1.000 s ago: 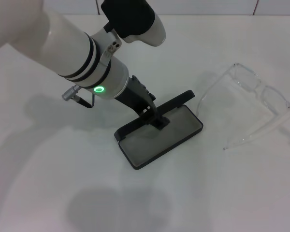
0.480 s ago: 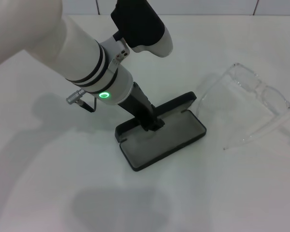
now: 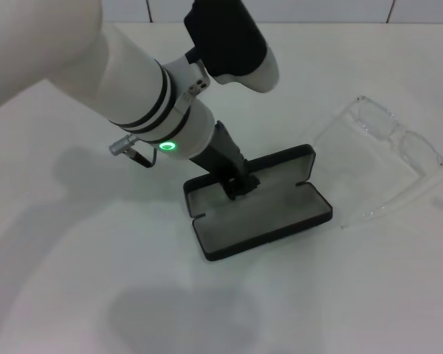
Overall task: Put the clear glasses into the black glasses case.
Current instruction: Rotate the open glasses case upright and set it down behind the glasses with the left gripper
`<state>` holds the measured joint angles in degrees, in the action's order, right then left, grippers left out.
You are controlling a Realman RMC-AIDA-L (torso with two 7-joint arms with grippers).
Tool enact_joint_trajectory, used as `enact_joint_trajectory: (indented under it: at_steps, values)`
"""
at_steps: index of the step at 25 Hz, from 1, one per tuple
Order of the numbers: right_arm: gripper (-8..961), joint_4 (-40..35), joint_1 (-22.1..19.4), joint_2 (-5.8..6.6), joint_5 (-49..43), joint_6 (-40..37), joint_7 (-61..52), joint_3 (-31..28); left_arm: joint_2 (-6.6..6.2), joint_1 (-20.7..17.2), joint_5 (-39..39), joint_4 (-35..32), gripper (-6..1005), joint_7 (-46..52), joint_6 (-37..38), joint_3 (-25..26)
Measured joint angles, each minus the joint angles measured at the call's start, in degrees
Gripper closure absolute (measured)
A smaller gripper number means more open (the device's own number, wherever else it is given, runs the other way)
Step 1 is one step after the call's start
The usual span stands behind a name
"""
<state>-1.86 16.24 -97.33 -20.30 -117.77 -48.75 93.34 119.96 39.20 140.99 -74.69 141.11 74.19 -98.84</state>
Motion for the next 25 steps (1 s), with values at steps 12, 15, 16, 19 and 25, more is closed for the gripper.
enact_joint_trajectory:
  at_steps: [12,15,16,19,25]
  values:
    - [81,0.12,-2.45,-0.47,2.30,-2.12,1.84,-1.35,0.02,-5.21,0.12,-9.50,801,-10.54,-2.17,-5.07]
    - [81,0.14,-3.05,-0.49,2.39,-3.19,1.98,-1.77,0.00,-5.32,0.38,-9.06,802,-12.25,-2.67,-5.53]
    - [81,0.14,-3.18,-0.49,2.39,-3.51,2.00,-1.84,0.00,-5.32,0.43,-8.78,802,-12.56,-3.07,-5.84]
    - [81,0.16,-3.49,-0.49,2.39,-4.08,2.06,-2.17,0.01,-5.16,0.49,-7.51,802,-13.54,-4.94,-7.20]
    - [81,0.19,-3.59,-0.64,2.39,-4.64,2.53,-2.20,0.06,-4.29,0.56,-3.99,803,-14.28,-10.10,-10.19]
